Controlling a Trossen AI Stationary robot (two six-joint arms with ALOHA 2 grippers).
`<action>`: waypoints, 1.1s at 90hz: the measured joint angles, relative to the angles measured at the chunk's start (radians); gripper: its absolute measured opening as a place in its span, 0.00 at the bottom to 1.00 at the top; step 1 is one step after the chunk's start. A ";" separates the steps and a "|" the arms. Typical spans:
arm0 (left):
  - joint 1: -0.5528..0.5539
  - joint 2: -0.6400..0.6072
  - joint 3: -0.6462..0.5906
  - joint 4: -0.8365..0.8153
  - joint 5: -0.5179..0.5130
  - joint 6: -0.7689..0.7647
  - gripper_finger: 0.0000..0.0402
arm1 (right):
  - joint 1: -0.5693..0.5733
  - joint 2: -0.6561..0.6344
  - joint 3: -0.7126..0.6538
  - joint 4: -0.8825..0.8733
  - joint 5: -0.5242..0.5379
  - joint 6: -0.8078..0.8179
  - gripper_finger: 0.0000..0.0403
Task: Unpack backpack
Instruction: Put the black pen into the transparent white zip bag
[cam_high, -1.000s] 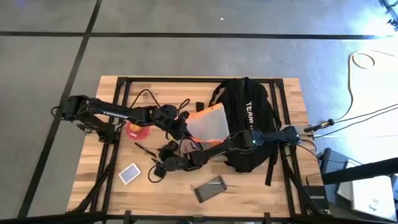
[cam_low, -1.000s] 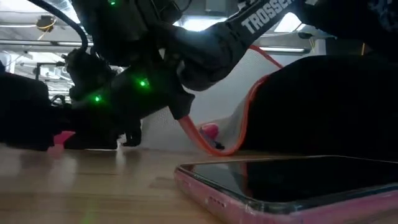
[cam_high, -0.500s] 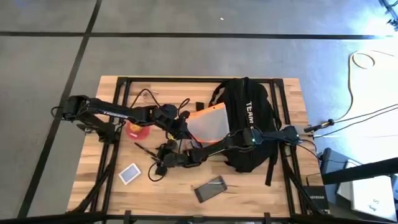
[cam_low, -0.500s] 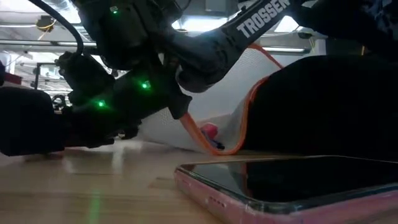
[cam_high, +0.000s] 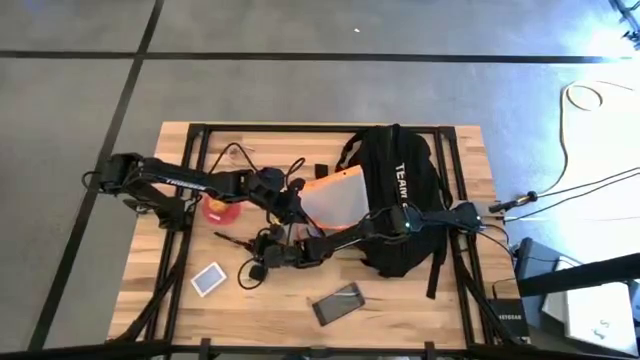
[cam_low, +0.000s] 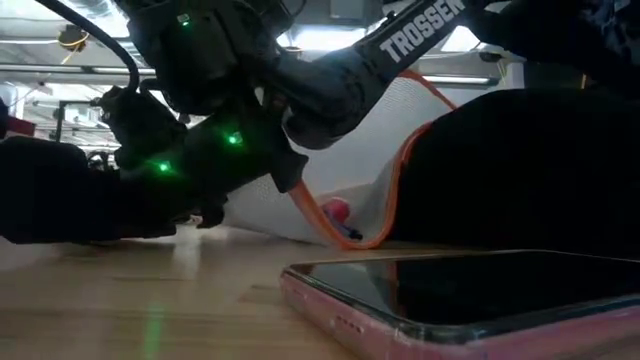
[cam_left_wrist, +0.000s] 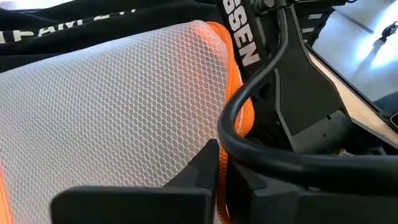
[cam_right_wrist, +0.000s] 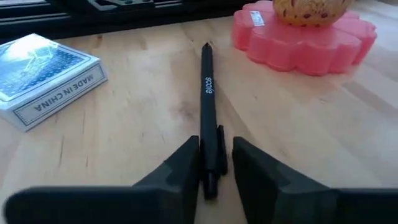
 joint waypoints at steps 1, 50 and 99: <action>0.000 0.000 0.000 0.000 0.000 0.000 0.00 | 0.000 0.000 0.000 0.000 -0.002 -0.003 0.18; 0.000 0.000 0.000 -0.003 0.000 -0.009 0.00 | 0.012 0.001 -0.002 0.068 -0.163 -0.111 0.06; 0.000 0.000 0.000 0.009 0.000 -0.010 0.00 | 0.104 -0.158 -0.002 -0.253 -0.077 -0.134 0.06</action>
